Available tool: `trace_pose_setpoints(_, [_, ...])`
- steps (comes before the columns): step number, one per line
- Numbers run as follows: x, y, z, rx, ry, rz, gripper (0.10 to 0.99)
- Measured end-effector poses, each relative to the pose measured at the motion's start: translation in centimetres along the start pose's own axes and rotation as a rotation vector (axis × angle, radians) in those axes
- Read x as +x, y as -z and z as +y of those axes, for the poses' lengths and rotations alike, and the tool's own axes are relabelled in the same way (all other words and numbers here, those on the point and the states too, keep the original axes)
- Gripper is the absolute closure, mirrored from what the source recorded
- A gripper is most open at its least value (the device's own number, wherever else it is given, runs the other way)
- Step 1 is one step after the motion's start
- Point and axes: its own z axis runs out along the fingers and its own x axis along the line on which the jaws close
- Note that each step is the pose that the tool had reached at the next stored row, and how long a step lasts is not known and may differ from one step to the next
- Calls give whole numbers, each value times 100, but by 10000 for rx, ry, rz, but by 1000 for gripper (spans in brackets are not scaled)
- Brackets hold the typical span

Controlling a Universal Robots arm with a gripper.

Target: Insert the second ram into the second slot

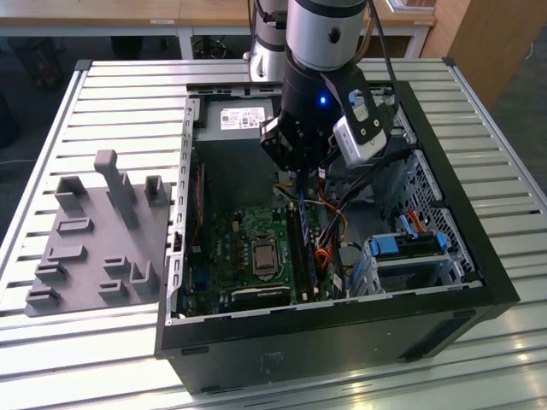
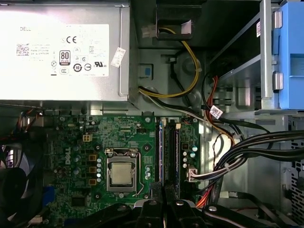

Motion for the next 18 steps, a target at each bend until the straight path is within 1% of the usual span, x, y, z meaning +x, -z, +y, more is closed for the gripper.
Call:
trace_pose_setpoints(8, [0,-19,-1,0,0,3,949])
trace_pose_setpoints(18, [1,-68,-2,0,0,6,949])
